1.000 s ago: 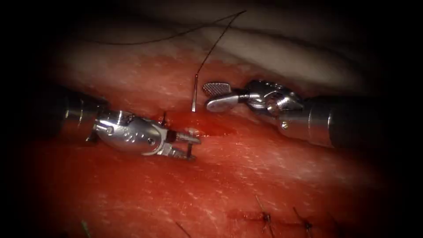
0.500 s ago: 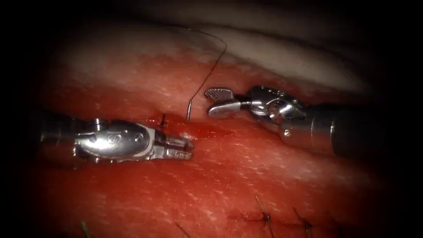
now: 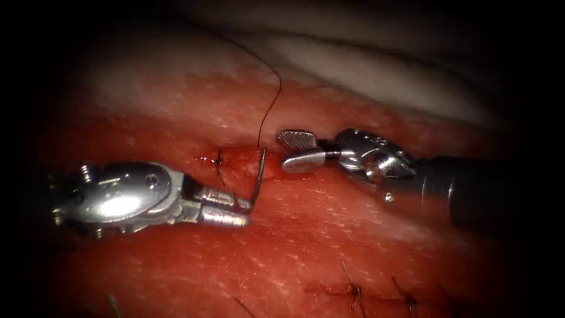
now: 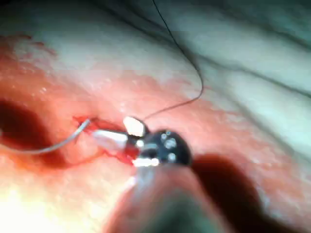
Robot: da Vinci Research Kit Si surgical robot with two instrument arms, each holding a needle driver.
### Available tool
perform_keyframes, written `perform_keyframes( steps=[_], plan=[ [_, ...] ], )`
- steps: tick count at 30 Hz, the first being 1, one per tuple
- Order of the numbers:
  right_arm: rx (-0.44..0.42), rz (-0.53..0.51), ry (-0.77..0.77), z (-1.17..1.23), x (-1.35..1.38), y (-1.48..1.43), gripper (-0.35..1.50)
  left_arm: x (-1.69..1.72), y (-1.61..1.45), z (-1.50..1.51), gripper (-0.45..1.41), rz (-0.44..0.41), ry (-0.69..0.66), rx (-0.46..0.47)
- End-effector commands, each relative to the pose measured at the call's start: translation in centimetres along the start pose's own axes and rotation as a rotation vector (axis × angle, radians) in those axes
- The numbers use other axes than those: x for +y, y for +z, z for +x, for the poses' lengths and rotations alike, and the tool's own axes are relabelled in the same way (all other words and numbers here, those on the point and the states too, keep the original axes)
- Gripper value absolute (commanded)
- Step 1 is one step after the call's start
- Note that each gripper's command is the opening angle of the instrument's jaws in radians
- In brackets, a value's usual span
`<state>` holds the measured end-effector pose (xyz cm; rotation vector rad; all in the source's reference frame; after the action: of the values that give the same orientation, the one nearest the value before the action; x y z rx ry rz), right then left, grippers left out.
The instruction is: Wound Closure
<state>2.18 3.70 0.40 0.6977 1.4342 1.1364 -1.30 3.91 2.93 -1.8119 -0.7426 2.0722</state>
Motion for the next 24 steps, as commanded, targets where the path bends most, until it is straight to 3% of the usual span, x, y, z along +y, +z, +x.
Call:
perform_keyframes(
  steps=[1,6,10,14,19,24],
  plan=[
    [0.0,0.004,-0.001,-0.01,0.01,0.07,1.23,0.02,0.06,-0.05,-0.35,0.019,0.016,-0.012],
    [-0.002,0.005,0.009,-0.07,-0.14,0.01,1.11,-0.11,-0.05,0.18,-0.35,0.187,0.206,-0.055],
    [-0.008,0.008,0.027,-0.04,-0.3,-0.08,1.26,-0.26,-0.11,0.33,-0.35,0.313,0.301,-0.066],
    [-0.018,0.011,0.0,0.09,-0.5,-0.21,1.25,-0.43,-0.22,0.45,-0.35,0.442,0.347,-0.044],
    [-0.018,-0.003,0.015,0.28,-0.63,-0.22,1.21,-0.45,-0.21,0.41,-0.35,0.515,0.382,-0.062],
    [-0.028,-0.101,0.175,0.41,-0.74,-0.18,0.96,-0.33,0.03,0.08,-0.35,0.544,0.407,-0.083]
  ],
)
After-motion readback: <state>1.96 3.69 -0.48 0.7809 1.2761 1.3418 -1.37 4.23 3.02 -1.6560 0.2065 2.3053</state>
